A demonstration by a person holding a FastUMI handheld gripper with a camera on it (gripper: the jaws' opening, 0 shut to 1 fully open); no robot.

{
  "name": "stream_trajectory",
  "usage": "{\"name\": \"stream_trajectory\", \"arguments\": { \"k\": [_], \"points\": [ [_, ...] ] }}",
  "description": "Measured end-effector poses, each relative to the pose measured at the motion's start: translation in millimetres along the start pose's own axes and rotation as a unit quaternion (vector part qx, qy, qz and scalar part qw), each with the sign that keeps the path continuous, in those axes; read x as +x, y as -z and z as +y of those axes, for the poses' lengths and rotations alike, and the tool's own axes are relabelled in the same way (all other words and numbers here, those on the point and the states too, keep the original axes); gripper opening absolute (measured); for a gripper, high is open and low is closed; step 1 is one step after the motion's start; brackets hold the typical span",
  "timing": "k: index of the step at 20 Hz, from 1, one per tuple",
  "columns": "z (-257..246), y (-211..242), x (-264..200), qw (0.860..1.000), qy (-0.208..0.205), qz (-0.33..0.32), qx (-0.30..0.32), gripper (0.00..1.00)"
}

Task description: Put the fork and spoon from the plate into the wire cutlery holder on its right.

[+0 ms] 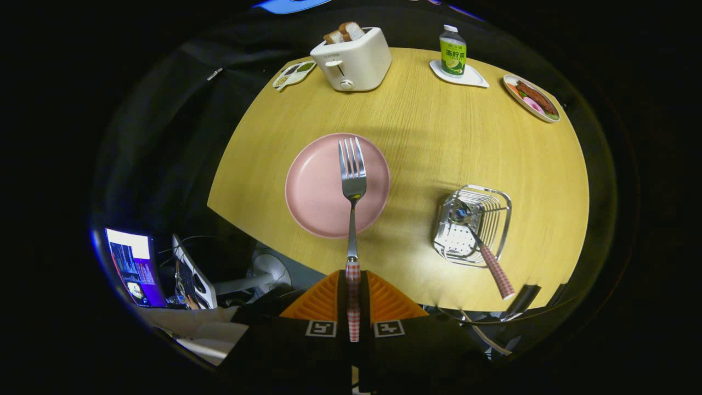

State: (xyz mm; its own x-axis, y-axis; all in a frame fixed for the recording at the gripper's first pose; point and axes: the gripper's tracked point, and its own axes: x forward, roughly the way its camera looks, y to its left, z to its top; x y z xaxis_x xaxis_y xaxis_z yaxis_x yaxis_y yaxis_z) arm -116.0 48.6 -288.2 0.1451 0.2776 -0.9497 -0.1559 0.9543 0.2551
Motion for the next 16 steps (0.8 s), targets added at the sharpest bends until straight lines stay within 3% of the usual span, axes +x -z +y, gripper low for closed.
{"name": "stream_trajectory", "arguments": {
  "k": [5, 9, 16],
  "points": [
    [-63, 16, -48, 0.997, 0.043, 0.058, -0.026, 0.10],
    [-99, 28, -61, 0.990, 0.046, 0.131, -0.010, 0.10],
    [-122, 26, -46, 0.960, 0.036, 0.279, -0.002, 0.10]
  ]
}}
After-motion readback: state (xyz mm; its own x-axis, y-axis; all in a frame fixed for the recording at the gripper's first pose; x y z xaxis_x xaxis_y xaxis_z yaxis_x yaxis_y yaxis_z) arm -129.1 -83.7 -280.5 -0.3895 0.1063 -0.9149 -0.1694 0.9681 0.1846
